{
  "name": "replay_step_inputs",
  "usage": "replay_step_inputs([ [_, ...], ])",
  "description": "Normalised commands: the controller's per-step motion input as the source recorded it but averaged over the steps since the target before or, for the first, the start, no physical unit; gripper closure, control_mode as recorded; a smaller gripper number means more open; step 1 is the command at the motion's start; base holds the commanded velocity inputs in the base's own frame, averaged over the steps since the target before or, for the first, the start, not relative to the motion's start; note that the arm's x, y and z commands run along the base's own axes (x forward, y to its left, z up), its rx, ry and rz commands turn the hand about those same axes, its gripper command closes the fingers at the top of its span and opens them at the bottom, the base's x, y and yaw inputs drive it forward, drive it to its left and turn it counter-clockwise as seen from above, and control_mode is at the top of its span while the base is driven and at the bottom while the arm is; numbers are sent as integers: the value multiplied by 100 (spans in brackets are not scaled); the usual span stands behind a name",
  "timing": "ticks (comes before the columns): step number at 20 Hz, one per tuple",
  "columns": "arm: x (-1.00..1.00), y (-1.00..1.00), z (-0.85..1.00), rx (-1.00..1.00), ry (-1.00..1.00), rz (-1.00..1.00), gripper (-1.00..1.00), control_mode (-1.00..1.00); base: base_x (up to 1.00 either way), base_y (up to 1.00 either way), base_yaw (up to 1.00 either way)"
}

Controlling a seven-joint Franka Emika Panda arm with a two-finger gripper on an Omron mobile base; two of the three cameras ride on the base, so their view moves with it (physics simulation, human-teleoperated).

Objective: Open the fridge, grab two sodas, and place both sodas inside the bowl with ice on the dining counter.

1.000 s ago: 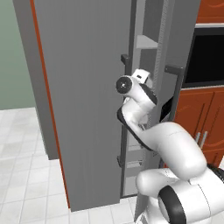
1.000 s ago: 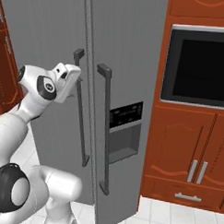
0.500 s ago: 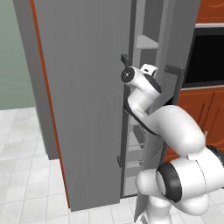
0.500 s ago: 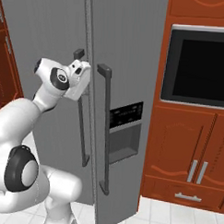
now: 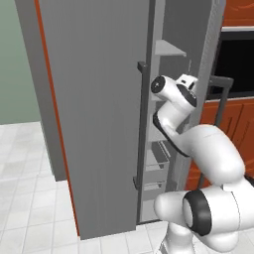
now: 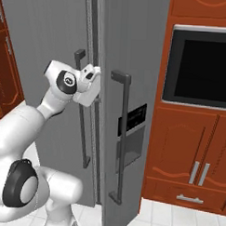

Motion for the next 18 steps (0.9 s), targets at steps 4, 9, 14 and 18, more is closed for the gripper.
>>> replay_step_inputs([
  [4,-7,-89,0,0,6,-12,-100,-100,0,0,0],
  [9,-2,-88,0,2,7,-11,-100,-100,0,0,0],
  [14,0,-74,-1,2,8,-7,-100,-100,0,0,0],
  [18,0,-57,-15,6,7,-1,-100,-100,0,0,0],
])
